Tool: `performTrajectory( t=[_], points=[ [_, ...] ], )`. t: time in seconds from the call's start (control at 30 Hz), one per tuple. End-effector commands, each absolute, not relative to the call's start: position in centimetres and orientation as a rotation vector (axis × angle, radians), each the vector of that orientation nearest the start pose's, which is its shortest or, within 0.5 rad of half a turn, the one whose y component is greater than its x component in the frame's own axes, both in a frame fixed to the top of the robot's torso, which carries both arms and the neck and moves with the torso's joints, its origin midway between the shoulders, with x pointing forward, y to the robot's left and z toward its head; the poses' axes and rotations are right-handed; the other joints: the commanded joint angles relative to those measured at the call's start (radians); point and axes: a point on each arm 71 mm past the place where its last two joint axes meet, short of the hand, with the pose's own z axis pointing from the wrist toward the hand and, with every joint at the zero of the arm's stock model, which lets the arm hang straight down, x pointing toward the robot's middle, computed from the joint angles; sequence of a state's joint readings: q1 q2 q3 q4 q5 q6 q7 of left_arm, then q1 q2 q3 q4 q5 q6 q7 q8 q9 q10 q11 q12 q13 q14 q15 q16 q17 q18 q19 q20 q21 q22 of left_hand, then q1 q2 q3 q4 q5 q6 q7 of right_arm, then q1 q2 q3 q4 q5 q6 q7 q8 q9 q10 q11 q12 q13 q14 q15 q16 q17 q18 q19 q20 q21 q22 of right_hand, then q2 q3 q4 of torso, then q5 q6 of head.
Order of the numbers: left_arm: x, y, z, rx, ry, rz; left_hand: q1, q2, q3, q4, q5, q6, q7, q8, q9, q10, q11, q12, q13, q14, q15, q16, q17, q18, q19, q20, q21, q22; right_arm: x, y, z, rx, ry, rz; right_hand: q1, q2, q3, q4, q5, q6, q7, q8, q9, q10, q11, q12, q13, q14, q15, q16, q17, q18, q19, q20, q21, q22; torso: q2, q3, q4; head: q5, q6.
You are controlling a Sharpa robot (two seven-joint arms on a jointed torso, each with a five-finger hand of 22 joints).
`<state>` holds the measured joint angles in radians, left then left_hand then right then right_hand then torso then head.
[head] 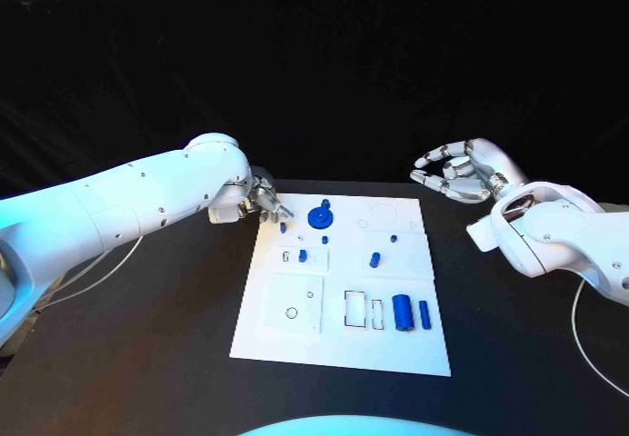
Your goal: Assemble the parts on the task board
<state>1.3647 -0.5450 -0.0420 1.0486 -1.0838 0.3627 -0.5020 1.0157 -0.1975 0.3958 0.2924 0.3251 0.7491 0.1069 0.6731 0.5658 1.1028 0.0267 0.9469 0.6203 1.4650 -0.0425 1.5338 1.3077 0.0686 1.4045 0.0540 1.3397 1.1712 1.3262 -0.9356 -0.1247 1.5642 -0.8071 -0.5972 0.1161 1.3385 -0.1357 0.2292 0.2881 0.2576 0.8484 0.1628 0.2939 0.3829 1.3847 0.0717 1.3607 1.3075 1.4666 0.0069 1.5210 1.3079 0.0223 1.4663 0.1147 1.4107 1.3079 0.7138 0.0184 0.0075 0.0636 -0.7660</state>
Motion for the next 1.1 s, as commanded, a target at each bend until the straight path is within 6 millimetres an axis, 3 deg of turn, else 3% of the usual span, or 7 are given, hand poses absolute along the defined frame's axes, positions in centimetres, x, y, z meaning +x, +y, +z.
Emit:
performTrajectory(
  t=[0.03, 1.1],
  points=[
    [57.35, 19.92, -17.28, -0.121, 2.369, -0.262, -0.001, 0.010, -0.007, -0.001, -0.002, 0.006, 0.000, -0.001, -0.001, 0.007, 0.002, 0.005, 0.000, 0.090, 0.004, 0.004, 0.212, 0.012, 0.007, 0.004, 0.007, 0.003, 49.10, -24.55, -13.78, 0.401, 1.430, 0.931, -0.009, 0.002, 0.007, -0.002, -0.004, -0.002, -0.005, 0.006, -0.002, -0.006, 0.002, -0.006, 0.043, 0.071, -0.007, -0.004, 0.122, 0.020, 0.011, -0.010, -0.003, 0.137, 0.000, 0.0000, 0.0001, 0.001, -0.002],
    [57.51, 19.65, -17.97, -0.134, 2.389, -0.270, 0.083, 0.051, -0.006, -0.008, 0.002, 0.047, -0.012, 0.012, -0.007, 0.014, -0.008, 0.014, 0.000, 0.091, -0.004, 0.008, 0.216, 0.011, 0.009, -0.001, 0.013, 0.013, 49.11, -24.42, -13.78, 0.400, 1.430, 0.934, -0.009, 0.003, 0.008, -0.003, -0.002, -0.003, -0.005, 0.007, -0.002, -0.005, 0.002, -0.005, 0.044, 0.071, -0.007, -0.004, 0.123, 0.020, 0.012, -0.010, -0.004, 0.137, 0.000, 0.0001, 0.0000, 0.001, -0.007]
  ],
)
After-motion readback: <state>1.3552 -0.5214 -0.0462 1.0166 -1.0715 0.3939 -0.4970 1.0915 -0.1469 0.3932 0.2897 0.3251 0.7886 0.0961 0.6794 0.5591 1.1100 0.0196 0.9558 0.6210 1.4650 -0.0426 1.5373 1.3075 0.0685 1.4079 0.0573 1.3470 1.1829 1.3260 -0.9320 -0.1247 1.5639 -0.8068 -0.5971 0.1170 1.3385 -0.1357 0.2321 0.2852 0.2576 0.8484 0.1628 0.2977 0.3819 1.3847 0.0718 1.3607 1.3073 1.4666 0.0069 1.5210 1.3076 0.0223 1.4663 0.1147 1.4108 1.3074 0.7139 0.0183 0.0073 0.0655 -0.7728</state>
